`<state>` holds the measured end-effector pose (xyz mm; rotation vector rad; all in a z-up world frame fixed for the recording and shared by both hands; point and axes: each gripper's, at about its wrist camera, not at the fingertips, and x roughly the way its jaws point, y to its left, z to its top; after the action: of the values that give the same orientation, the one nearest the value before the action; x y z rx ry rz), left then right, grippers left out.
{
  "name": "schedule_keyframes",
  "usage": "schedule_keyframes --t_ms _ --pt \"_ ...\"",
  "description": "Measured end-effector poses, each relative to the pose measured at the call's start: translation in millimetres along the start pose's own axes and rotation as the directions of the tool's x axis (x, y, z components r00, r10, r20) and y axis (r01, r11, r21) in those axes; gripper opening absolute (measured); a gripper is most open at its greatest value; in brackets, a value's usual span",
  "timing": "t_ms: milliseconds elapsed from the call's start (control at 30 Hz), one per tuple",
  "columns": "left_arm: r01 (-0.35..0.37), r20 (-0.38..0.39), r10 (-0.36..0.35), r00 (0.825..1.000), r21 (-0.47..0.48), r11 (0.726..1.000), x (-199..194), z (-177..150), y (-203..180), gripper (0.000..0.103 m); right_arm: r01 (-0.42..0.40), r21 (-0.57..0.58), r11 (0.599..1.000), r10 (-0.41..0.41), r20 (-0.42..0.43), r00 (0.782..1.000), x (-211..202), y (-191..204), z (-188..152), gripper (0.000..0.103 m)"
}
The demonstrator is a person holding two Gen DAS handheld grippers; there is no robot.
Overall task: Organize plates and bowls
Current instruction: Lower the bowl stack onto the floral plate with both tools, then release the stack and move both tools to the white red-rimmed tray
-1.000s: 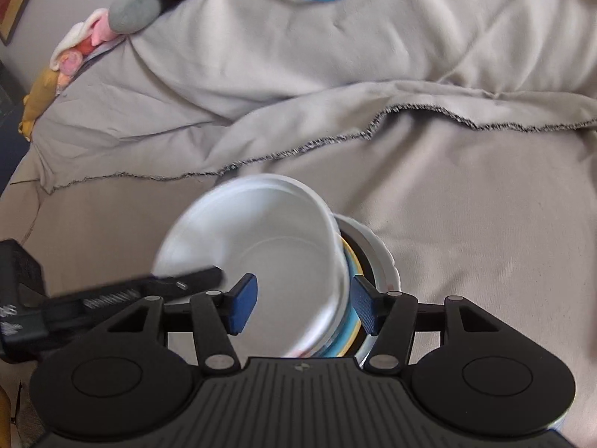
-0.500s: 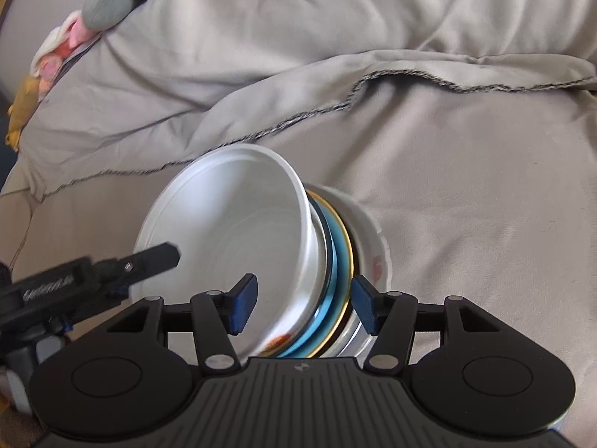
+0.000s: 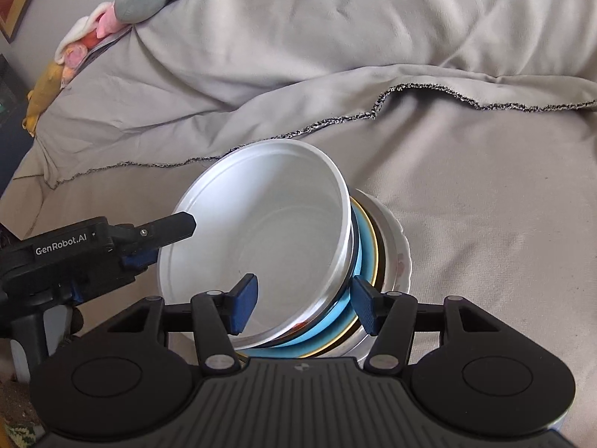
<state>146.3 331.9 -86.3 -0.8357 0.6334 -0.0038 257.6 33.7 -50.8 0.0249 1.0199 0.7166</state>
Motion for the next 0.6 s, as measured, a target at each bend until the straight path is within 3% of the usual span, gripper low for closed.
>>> schedule_keyframes --t_ms 267,367,500,600 --pt "0.018 0.015 -0.017 1.000 -0.014 1.000 -4 -1 3 0.029 -0.002 0.001 1.000 0.002 -0.012 1.000 3 -2 -4 0.052" --pt "0.005 0.074 -0.006 0.997 0.007 1.000 -16 -4 -4 0.029 -0.010 -0.005 1.000 0.010 0.009 1.000 -3 -3 -5 0.052" --pt "-0.027 0.206 0.015 0.978 0.053 0.998 -44 -12 -29 0.029 -0.027 -0.008 1.000 0.027 0.072 0.997 -28 -9 -2 0.052" --pt "-0.025 0.202 0.006 0.979 0.091 0.996 -41 -18 -60 0.030 -0.025 0.017 1.000 0.023 0.128 0.991 -52 -27 -2 0.052"
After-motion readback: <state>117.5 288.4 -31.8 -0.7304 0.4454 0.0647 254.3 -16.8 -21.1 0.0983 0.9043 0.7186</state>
